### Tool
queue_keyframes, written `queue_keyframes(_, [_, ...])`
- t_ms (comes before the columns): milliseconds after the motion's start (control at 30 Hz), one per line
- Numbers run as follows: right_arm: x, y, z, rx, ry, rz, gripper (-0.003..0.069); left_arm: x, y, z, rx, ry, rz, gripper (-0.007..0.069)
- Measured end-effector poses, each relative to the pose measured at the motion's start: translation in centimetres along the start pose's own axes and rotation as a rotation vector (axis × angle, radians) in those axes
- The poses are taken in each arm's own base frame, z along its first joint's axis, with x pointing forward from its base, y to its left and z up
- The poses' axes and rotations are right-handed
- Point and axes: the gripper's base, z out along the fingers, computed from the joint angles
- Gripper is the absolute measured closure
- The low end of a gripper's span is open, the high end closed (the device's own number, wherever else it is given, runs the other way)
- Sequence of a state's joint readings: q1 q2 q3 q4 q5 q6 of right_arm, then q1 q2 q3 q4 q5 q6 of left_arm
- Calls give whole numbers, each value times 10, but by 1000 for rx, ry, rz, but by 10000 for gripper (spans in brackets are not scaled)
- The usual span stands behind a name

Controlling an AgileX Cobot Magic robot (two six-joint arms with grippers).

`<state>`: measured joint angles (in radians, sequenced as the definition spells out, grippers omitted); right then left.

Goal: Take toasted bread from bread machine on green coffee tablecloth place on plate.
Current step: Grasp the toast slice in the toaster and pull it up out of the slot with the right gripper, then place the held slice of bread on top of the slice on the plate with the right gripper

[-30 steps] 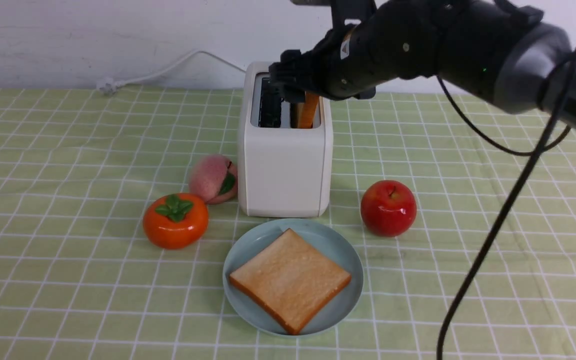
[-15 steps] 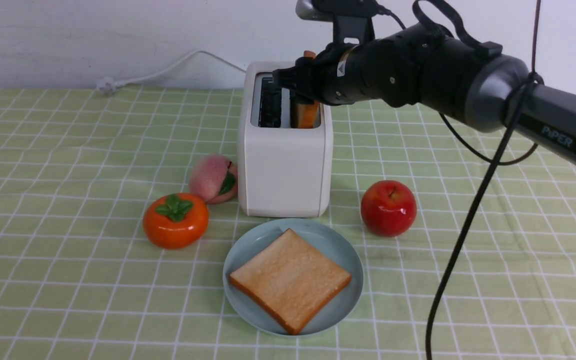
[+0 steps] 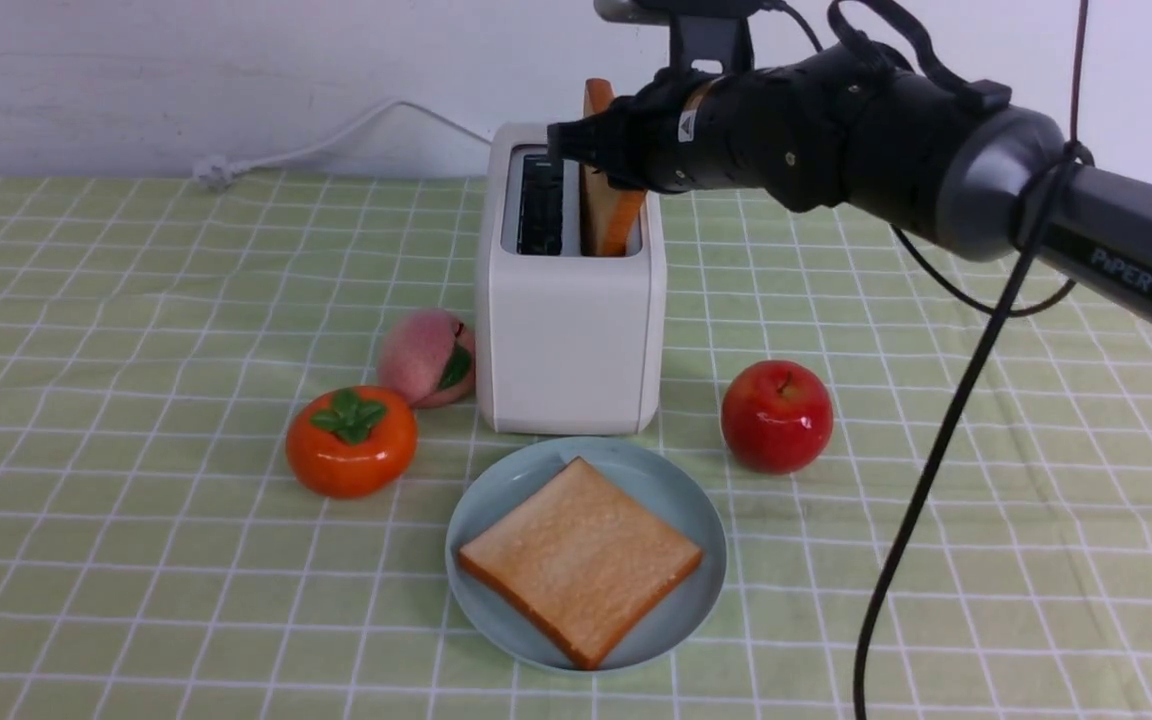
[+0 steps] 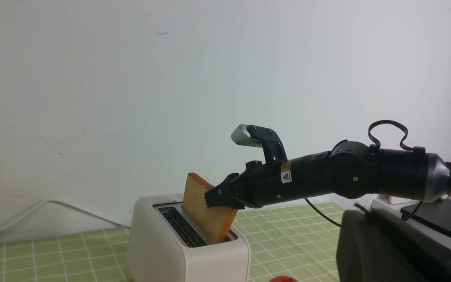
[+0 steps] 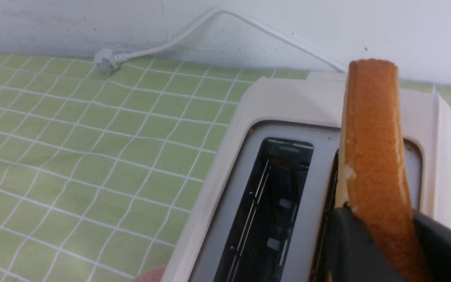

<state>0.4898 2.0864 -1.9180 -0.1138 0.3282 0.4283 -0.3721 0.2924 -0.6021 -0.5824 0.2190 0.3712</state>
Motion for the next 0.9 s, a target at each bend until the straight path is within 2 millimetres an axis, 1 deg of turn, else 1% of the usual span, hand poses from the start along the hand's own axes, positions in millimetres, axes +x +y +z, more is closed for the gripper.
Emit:
queue_keyframes(100, [-20, 6, -21, -19, -54, 4, 529, 0, 0, 0, 0, -1, 0, 636])
queue_keyframes(133, [-31, 9, -34, -32, -89, 7, 530, 0, 0, 0, 0, -1, 0, 636])
queue_keyframes(167, [-33, 10, -36, -35, -95, 7, 530, 0, 0, 0, 0, -1, 0, 636])
queue_keyframes(200, [-46, 14, -52, -47, -132, 10, 531, 0, 0, 0, 0, -1, 0, 636])
queue_keyframes(267, [-62, 19, -77, -58, -163, 12, 531, 0, 0, 0, 0, -1, 0, 636])
queue_keyframes(300, [-66, 21, -86, -57, -158, 13, 531, 0, 0, 0, 0, -1, 0, 636])
queue_keyframes(333, [-68, 22, -91, -57, -155, 11, 531, 0, 0, 0, 0, -1, 0, 636])
queue_keyframes(367, [-72, 30, -110, -56, -130, -14, 531, 0, 0, 0, 0, -1, 0, 634])
queue_keyframes(433, [-73, 41, -131, -60, -82, -74, 531, 1, 0, 0, 3, 9, 0, 634])
queue_keyframes(467, [-72, 52, -149, -78, -48, -130, 531, 2, -1, 0, 8, 21, 0, 633])
queue_keyframes(500, [-69, 56, -153, -81, -11, -156, 531, 3, -1, 0, 12, 31, 0, 632])
queue_keyframes(633, [-55, 80, -191, -163, 158, -283, 531, 11, -4, -1, 48, 123, 0, 631])
queue_keyframes(667, [-55, 80, -191, -163, 158, -283, 531, 12, -5, -1, 52, 133, 0, 631])
queue_keyframes(733, [-49, 84, -210, -218, 258, -300, 531, 17, -7, -2, 74, 190, 0, 631])
queue_keyframes(800, [-44, 84, -220, -242, 328, -310, 531, 21, -8, -3, 89, 229, 0, 631])
queue_keyframes(833, [-43, 84, -220, -242, 336, -309, 531, 21, -8, -3, 92, 236, 0, 631])
queue_keyframes(900, [-31, 79, -229, -244, 414, -318, 531, 24, -9, -4, 104, 269, 2, 631])
